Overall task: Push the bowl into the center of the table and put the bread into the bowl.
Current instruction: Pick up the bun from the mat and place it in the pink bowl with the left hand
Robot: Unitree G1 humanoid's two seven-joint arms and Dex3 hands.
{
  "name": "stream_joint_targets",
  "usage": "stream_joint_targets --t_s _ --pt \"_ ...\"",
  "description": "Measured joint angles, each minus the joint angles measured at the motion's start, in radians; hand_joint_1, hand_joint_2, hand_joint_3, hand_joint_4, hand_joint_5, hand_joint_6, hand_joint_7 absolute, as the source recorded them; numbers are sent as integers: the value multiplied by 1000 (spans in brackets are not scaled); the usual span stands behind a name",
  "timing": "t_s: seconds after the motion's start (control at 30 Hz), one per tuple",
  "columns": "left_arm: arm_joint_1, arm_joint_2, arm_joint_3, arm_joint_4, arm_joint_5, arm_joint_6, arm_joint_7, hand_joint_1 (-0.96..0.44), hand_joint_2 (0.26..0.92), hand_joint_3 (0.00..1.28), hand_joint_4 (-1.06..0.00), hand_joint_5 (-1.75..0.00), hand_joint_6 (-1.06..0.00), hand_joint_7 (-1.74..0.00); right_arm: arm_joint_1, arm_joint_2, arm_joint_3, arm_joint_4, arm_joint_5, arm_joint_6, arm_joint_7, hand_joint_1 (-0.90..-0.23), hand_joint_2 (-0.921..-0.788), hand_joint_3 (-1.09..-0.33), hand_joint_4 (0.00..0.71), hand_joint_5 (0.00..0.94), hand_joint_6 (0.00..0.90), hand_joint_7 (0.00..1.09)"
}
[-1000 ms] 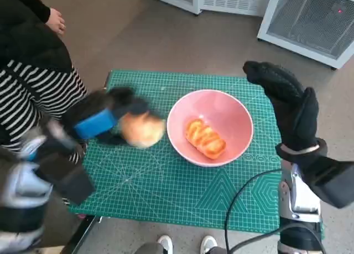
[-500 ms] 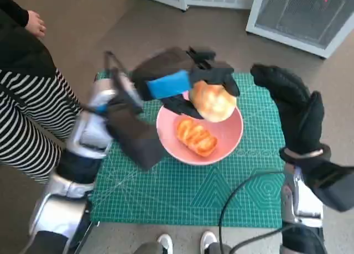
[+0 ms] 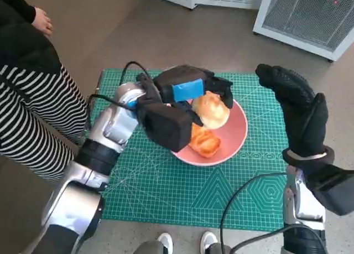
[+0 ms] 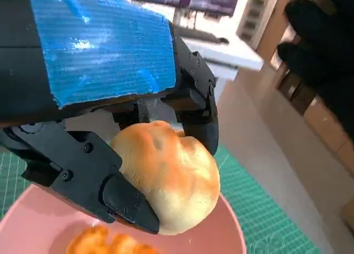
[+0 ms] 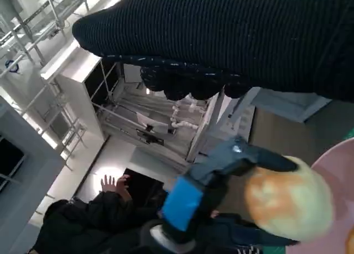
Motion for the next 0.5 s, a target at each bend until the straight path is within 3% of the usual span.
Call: stream_joint_targets --t_s 0.1,0.2,0.5 --pt "0 -3 -11 3 6 17 -12 -141 875 88 -434 -254 -442 -591 0 0 0 -5 0 0 -4 -686 -921 -676 128 2 11 471" --pt "0 -4 -15 3 7 36 -28 -162 874 43 -358 -83 -385 -349 1 0 -1 -7 0 1 -9 -690 -921 -677 128 2 11 472" --pt "16 0 -11 -20 -9 60 -77 -317 882 17 -134 -3 -263 -149 0 0 -5 -11 1 10 -14 -697 -921 -678 128 2 12 475"
